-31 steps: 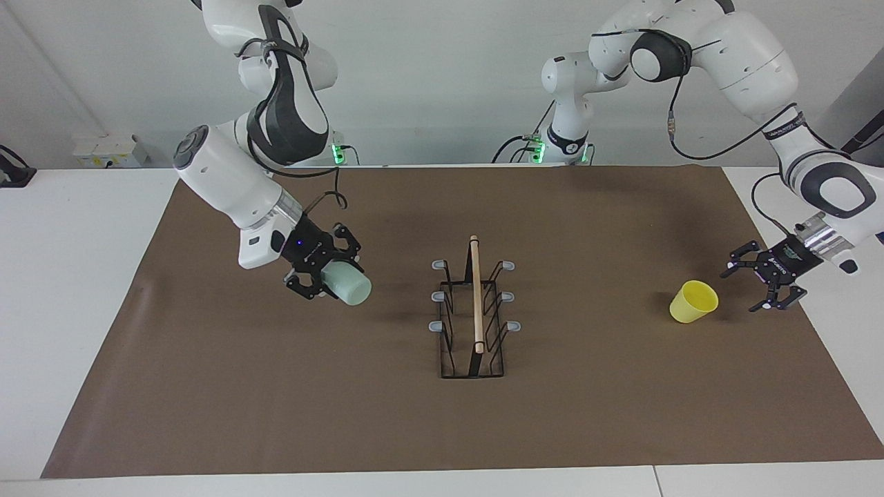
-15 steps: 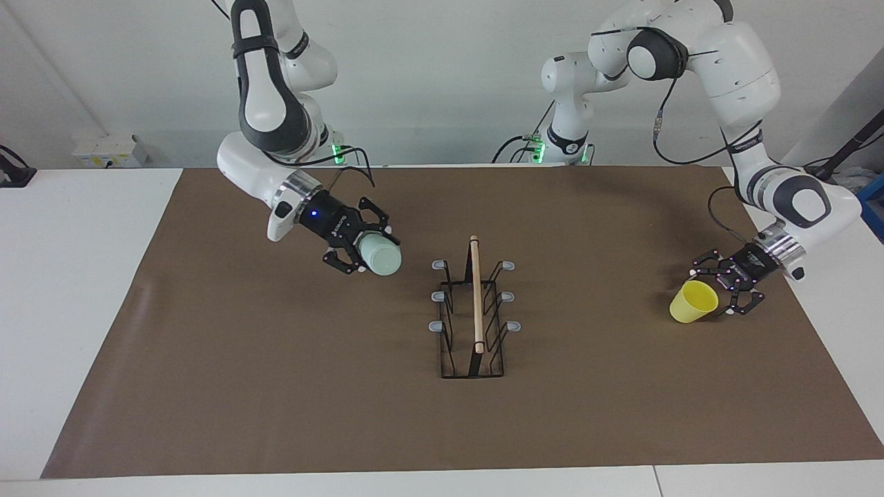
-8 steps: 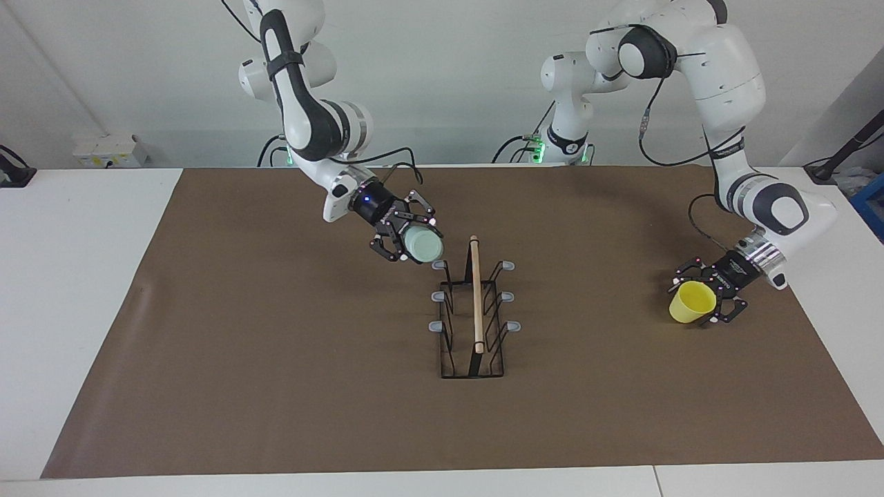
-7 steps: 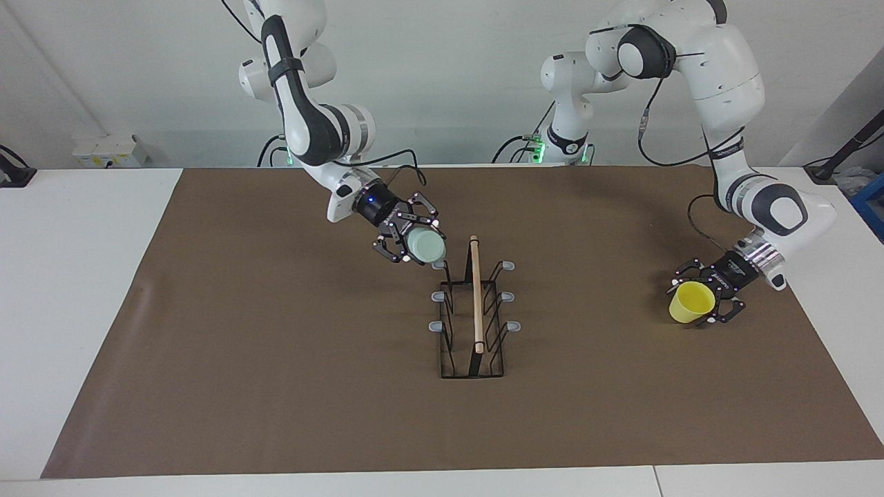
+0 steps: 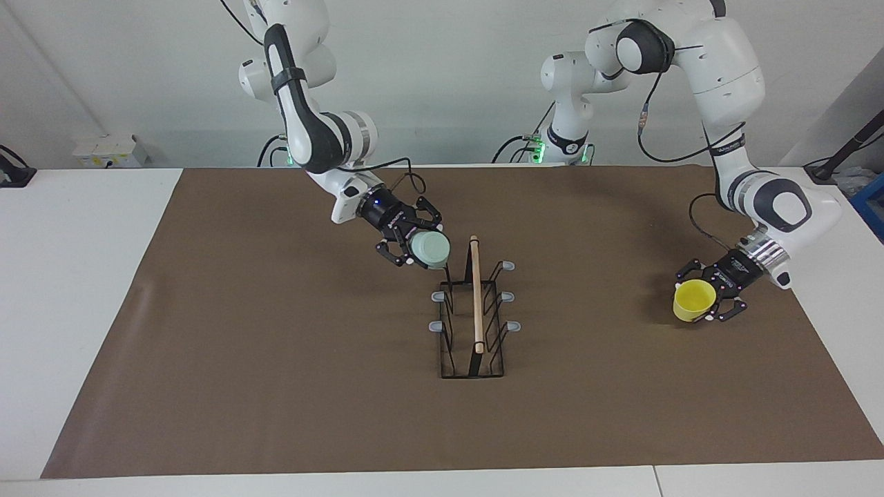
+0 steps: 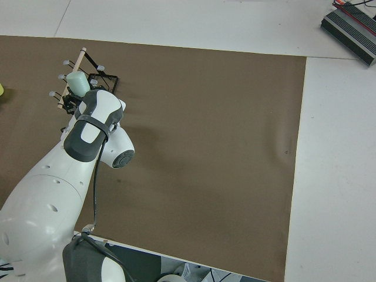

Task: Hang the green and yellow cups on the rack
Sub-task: 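Hang the green cup on a rack peg while the left gripper carries the yellow cup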

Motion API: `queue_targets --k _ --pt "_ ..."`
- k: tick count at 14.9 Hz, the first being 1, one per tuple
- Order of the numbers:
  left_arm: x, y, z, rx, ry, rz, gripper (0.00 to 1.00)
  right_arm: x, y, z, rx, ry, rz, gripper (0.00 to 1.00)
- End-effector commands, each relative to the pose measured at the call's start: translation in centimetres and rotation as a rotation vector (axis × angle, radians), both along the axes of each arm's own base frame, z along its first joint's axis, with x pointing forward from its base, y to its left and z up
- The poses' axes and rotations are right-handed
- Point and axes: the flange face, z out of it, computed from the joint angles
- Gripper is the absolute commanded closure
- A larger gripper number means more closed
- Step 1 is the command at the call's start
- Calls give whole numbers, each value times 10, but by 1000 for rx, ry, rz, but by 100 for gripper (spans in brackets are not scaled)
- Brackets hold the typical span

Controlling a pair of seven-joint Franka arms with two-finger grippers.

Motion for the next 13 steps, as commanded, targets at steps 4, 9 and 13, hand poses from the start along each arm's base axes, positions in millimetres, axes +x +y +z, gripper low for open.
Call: queue_targets --k 4,9,13 --pt "33 -10 66 196 -70 -148 100 1 15 -6 -70 -78 -7 100" --pt "56 -38 116 397 -104 -322 100 9 17 -6 -83 -87 -12 100" --pt "60 -69 155 552 -107 -430 100 8 20 -22 -114 -89 2 100"
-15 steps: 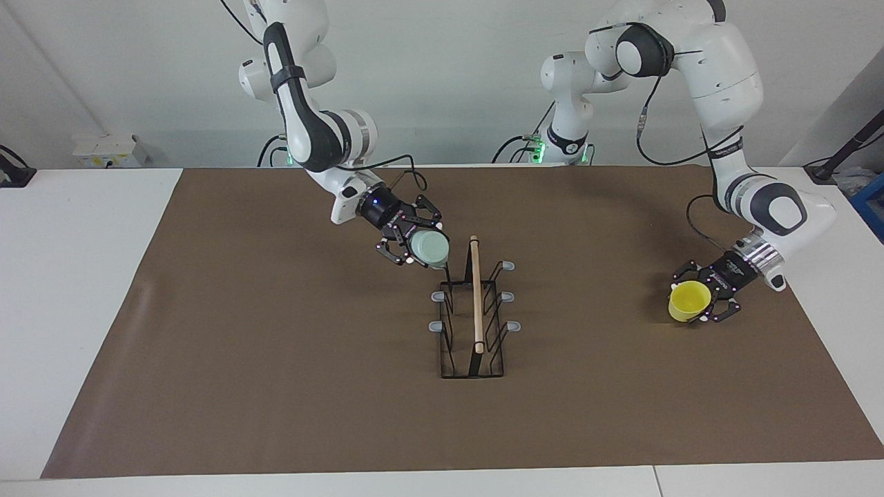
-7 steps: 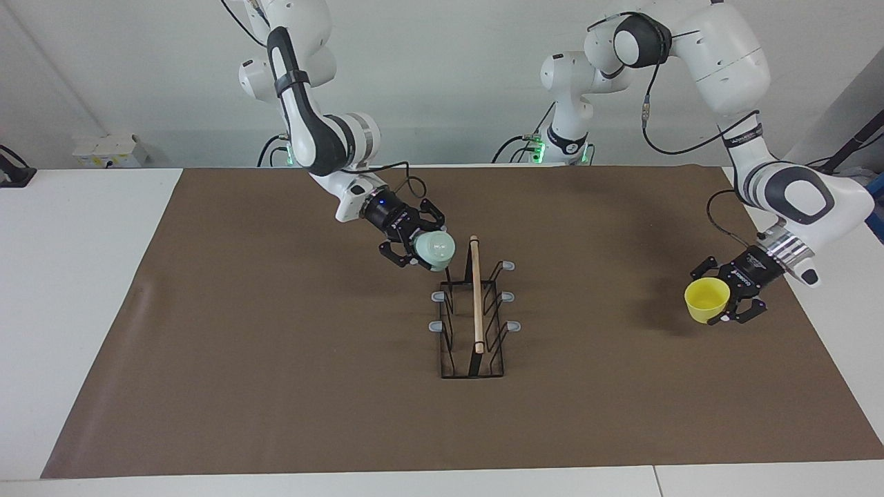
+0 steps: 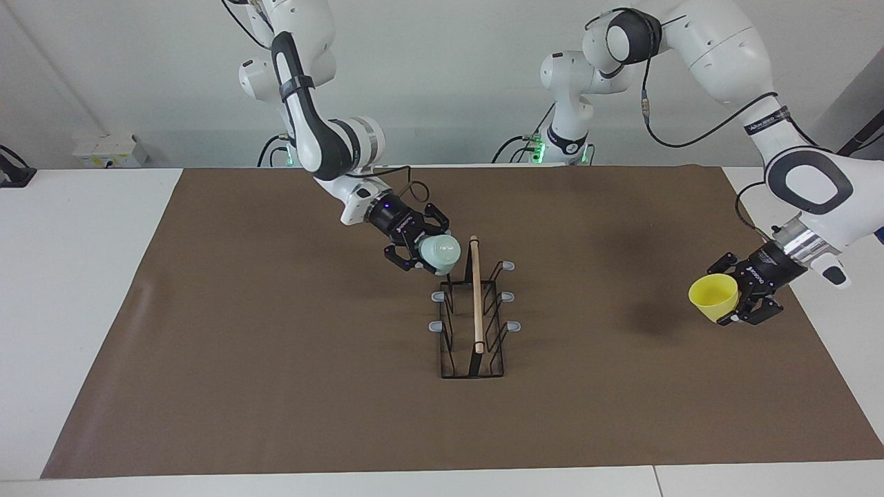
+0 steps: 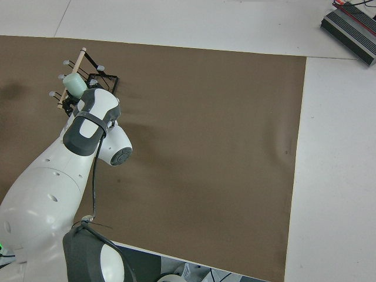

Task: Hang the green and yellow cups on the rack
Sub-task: 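Hang the green cup on a rack peg while the left gripper carries the yellow cup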

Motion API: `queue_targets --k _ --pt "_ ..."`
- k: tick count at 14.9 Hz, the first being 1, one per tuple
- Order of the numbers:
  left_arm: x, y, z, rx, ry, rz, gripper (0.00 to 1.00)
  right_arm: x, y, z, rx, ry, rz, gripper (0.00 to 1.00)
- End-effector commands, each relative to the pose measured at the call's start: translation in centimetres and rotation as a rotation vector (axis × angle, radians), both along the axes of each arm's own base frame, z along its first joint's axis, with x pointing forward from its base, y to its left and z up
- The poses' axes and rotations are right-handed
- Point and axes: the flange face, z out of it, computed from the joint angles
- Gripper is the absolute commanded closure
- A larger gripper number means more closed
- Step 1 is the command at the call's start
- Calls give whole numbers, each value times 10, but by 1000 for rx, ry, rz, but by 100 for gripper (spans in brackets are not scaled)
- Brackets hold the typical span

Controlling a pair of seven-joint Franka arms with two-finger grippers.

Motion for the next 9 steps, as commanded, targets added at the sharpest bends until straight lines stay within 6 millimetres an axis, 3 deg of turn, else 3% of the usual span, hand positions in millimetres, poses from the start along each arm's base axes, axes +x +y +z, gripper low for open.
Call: queue_targets --k 1,6,7,8,9 --pt "-2 -32 29 119 -13 -83 100 5 7 -15 -20 -17 -31 100" --pt "-15 -106 75 296 -43 -318 100 7 8 -20 -38 -13 -31 100" --pt "-20 -125 82 341 -48 -373 100 6 7 -22 -48 -3 -37 89" --pt "-26 -145 88 382 -57 -430 100 4 6 -25 -55 11 -45 38" --pt "-31 -168 92 430 -66 -489 100 2 5 -27 -48 19 -52 0"
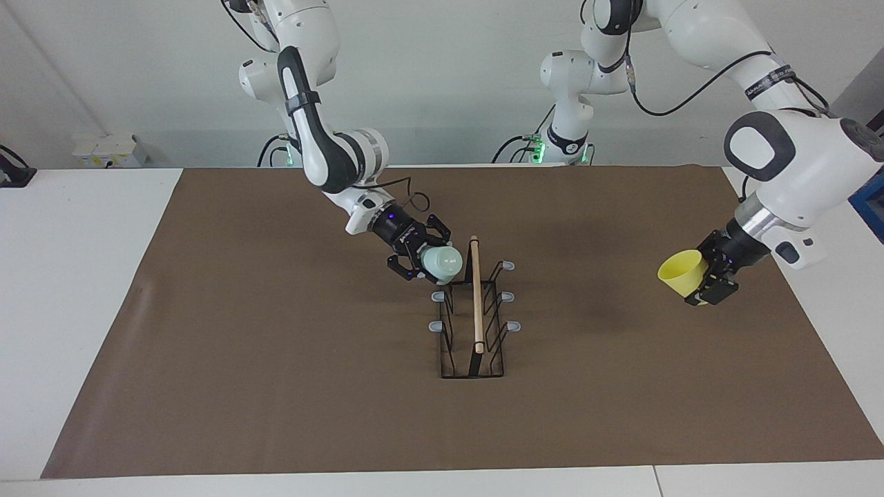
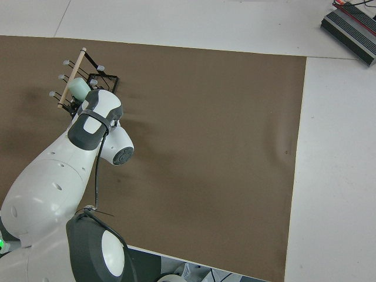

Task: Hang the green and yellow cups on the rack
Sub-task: 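Hang the green cup on a rack peg while the left gripper carries the yellow cup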

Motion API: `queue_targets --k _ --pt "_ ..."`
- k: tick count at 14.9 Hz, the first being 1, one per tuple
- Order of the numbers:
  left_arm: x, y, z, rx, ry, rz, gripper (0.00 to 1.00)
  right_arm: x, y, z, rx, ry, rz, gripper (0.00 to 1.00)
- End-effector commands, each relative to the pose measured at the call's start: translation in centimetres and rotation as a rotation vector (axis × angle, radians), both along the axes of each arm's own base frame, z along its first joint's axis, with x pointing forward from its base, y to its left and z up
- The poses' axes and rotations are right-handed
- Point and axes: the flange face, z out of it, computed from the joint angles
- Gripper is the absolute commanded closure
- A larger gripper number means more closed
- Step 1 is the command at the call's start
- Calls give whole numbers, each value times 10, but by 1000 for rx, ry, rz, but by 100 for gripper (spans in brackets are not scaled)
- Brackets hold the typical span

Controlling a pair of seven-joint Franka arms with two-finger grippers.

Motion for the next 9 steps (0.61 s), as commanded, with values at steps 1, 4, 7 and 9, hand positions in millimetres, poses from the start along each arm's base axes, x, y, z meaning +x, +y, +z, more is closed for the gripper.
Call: queue_targets --k 1,4,7,9 --pt "-25 -52 13 117 -27 -134 100 -3 3 -4 5 7 -53 0" --pt "-39 -111 12 206 -64 -202 100 -2 4 -1 11 1 -52 0" --pt "-61 -177 -4 314 -181 -237 100 -2 1 12 18 -13 -58 0" --pt "-79 -210 -16 354 -289 -243 100 0 -6 25 17 -22 -75 0"
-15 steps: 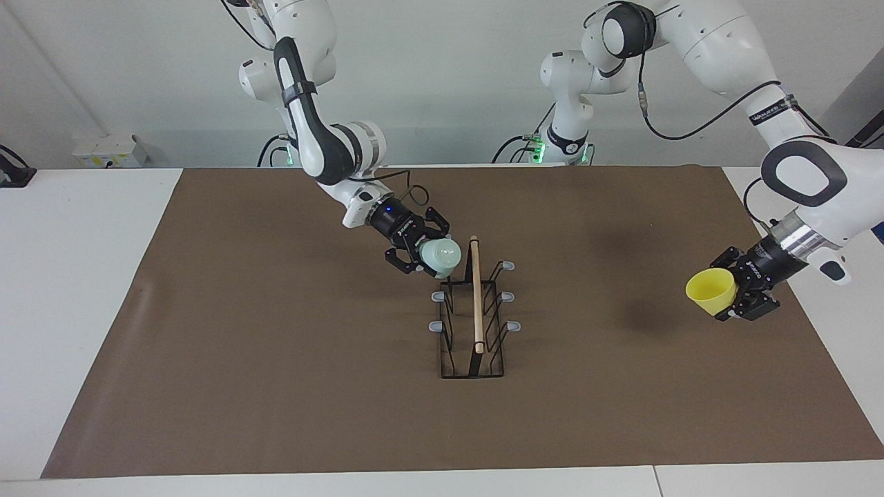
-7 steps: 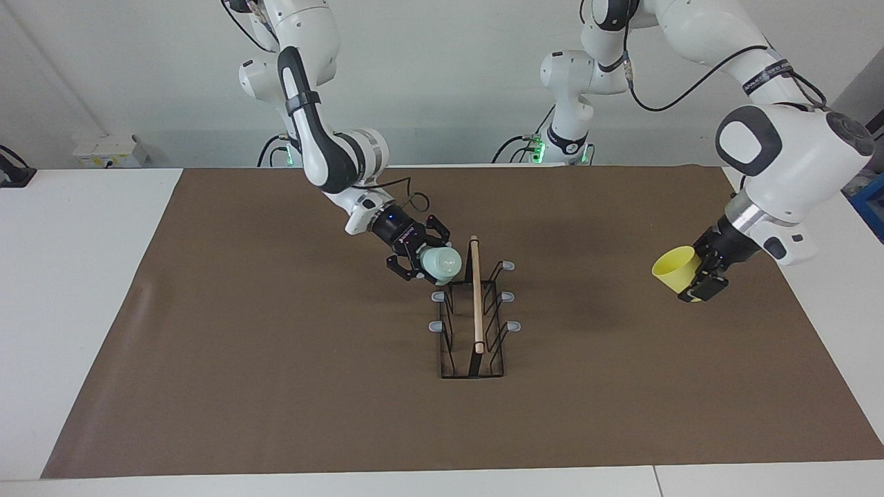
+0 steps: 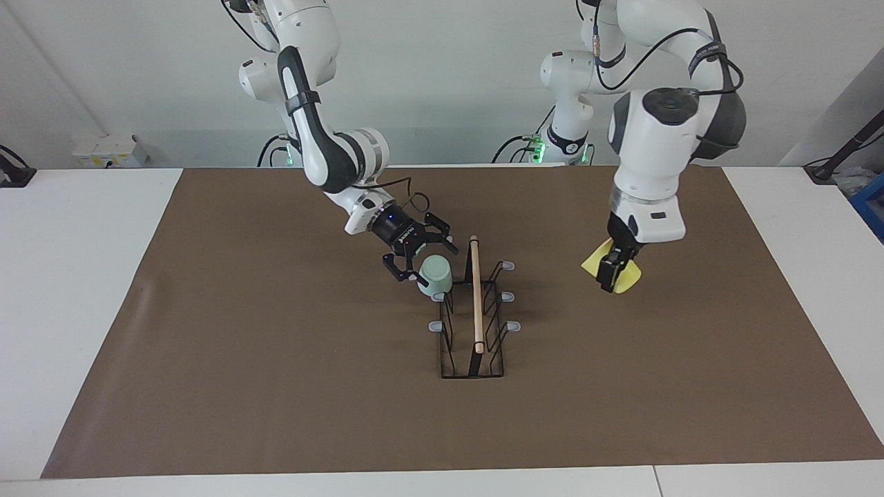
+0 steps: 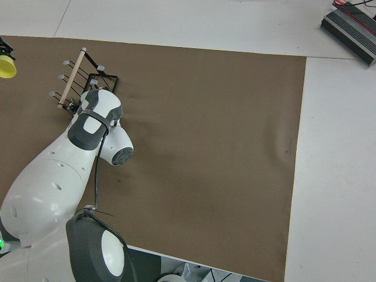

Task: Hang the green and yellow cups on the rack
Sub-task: 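Hang the green cup on a rack peg while the left gripper carries the yellow cup, then open the right gripper and withdraw while the left gripper lowers the yellow cup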

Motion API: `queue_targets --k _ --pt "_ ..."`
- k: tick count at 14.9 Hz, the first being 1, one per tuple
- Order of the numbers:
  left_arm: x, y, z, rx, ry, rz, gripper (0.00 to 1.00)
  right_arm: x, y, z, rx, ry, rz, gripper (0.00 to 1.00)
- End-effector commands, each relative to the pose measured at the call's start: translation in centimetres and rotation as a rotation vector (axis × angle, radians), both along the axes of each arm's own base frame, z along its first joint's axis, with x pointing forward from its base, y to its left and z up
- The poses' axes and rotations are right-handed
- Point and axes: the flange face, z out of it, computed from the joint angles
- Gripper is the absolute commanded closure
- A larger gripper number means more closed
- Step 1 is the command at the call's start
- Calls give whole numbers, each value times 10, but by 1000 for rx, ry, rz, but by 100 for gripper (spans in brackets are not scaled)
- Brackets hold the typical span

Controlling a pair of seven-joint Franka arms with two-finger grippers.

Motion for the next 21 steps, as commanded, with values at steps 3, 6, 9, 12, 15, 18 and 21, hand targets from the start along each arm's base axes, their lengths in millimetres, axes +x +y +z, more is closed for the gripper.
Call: queue_targets --k 3,6,9,12,15,18,21 --pt "-47 -55 -18 26 -237 -49 100 -4 -15 33 -20 -8 -89 0" --pt "-62 -80 -21 58 -325 -94 100 10 -40 37 -82 -50 -75 0" --pt "-80 -97 -25 110 -431 -91 100 27 -73 41 -186 -112 -32 0" --pt "-101 -108 -36 143 -550 -127 100 46 -109 48 -294 -159 39 0" --pt "-119 -114 -51 205 -580 -196 100 68 -147 56 -343 -158 138 0" --pt "-123 -119 -59 249 -641 -199 100 89 -192 70 -384 -132 238 0" --pt "-129 -129 -67 265 -673 -184 100 96 -222 81 -399 -12 307 0"
